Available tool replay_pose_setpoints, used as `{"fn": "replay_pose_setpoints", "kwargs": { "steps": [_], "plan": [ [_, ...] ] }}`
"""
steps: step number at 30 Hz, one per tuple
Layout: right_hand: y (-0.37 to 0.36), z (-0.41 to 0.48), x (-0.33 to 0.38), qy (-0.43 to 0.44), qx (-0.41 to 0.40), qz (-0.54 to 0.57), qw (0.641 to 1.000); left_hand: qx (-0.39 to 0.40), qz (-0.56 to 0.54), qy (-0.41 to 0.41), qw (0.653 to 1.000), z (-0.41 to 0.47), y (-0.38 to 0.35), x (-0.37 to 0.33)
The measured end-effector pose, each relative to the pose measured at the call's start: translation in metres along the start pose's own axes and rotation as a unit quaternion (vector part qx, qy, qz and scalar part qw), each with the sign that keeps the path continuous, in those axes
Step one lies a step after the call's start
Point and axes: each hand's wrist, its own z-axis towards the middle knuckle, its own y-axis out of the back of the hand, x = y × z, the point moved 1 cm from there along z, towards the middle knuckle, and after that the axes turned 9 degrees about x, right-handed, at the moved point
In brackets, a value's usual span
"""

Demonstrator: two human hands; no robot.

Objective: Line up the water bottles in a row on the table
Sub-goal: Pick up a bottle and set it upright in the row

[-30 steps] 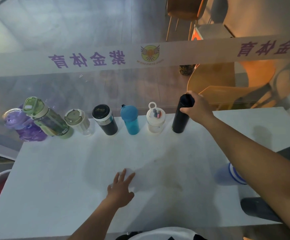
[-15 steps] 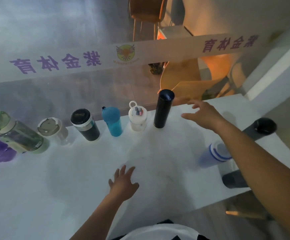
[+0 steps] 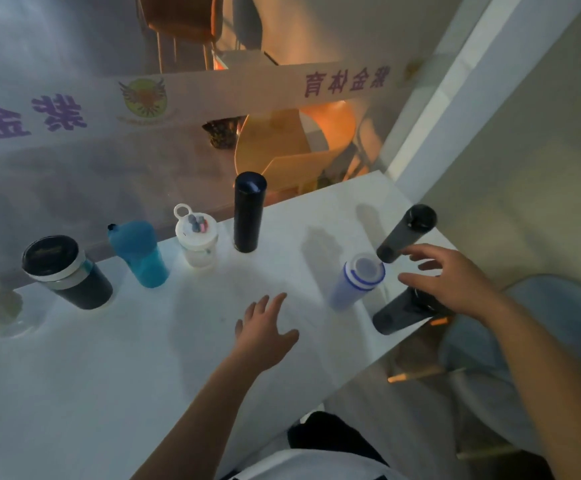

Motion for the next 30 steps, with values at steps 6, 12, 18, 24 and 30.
{"fn": "replay_pose_setpoints", "kwargs": {
  "steps": [6, 12, 18, 24, 30],
  "plan": [
    [0.000, 0.031, -0.022, 0.043, 0.057, -0.045, 0.996, -0.028, -0.006, -0.017, 0.999, 0.019, -0.006, -0.033],
    [-0.021, 0.091, -0.024, 0.185, 0.197, -0.265, 0.925, -0.032, 0.009, 0.085, 0.996, 0.051, -0.029, -0.061],
    [-0.025, 0.130, -0.031, 0.356, 0.235, -0.388, 0.817, -0.071, -0.006, 0.228, 0.971, 0.067, -0.061, -0.067],
    [-0.004, 0.175, -0.004, 0.364, 0.289, -0.331, 0.821, -0.060, -0.037, 0.316, 0.946, 0.056, -0.092, -0.065],
    [-0.003, 0.247, 0.052, 0.364, 0.231, -0.266, 0.862, -0.042, -0.058, 0.364, 0.929, 0.048, -0.104, -0.054]
  ]
}}
